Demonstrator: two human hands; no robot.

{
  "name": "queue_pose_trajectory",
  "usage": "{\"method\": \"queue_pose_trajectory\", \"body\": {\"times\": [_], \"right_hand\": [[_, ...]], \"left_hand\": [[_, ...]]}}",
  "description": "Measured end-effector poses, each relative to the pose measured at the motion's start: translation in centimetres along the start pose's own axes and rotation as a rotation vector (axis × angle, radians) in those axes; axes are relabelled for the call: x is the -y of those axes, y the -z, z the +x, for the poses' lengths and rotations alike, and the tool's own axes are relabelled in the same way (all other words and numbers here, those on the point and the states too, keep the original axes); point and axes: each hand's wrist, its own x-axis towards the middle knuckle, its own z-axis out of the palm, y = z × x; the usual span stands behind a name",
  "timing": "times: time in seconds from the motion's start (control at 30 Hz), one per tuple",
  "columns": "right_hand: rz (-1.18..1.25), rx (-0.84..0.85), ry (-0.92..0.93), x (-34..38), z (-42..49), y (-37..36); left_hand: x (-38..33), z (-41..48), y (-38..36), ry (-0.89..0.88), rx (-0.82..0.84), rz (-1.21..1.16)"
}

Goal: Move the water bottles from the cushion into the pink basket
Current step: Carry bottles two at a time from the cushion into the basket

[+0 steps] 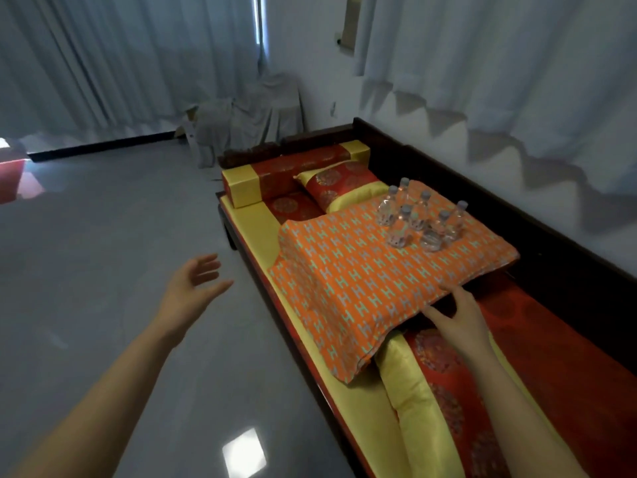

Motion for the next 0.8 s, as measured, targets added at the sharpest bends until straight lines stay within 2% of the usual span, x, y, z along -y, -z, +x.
{"method": "queue_pose_trajectory", "body": {"times": [0.2, 0.43, 0.8], "right_hand": [[-0.035, -0.037, -0.037, 3.3, 7.2, -4.9], [0.078, -0.214, -0.214, 6.5, 14.3, -11.2], [0.09, -0.353, -0.476, 3.3, 21.8, -12.6]], "left_hand": [[0.5, 11.6, -1.2, -0.038, 0.107, 0.024], [0.2, 28.1, -5.4, -0.081, 0.392, 0.054], [-1.7, 42.4, -22.3, -0.173, 0.717, 0.046]]}}
